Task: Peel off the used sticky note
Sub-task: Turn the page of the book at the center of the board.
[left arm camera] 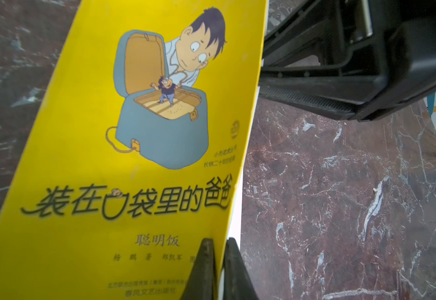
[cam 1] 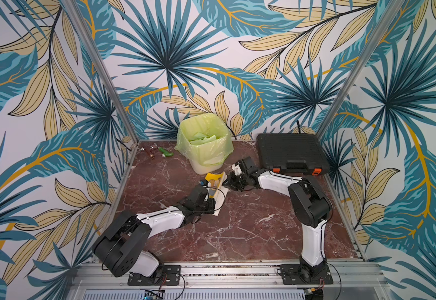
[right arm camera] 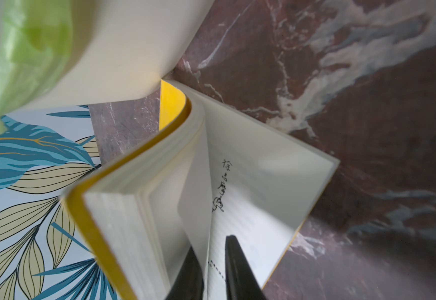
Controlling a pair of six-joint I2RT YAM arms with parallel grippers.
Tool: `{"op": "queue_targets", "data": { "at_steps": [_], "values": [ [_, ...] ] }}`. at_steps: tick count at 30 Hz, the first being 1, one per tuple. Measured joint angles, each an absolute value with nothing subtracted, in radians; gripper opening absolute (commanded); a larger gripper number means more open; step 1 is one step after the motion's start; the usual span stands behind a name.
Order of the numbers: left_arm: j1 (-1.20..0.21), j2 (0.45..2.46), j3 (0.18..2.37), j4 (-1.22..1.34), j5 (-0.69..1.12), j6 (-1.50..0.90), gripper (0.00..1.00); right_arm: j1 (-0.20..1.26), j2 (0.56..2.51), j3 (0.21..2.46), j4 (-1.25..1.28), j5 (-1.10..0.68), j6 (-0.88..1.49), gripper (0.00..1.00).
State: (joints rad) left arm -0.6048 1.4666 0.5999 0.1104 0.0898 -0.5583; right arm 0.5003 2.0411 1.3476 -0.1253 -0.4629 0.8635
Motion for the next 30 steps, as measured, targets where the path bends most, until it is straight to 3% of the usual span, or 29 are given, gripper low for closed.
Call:
{"op": "queue_targets", "data": {
  "at_steps": [4, 13, 18, 30],
  "values": [
    [-0.604, 1.467, 0.597, 0.115, 0.091, -0.558, 0.07, 0.501, 2.047, 1.372, -0.160, -0.452, 0.857, 0.27],
    [-0.603, 1.480, 0.597, 0.127, 0.114, -0.574, 0.30, 0.506, 2.071, 1.383, -0.192, -0.448, 0.849, 0.41],
    [-0.602, 1.490, 0.597, 0.131, 0.120, -0.577, 0.36, 0.512, 2.075, 1.383, -0.192, -0.450, 0.849, 0.44],
    [-0.598, 1.493, 0.597, 0.131, 0.116, -0.577, 0.47, 0.521, 2.087, 1.386, -0.173, -0.481, 0.842, 0.65]
  ]
}}
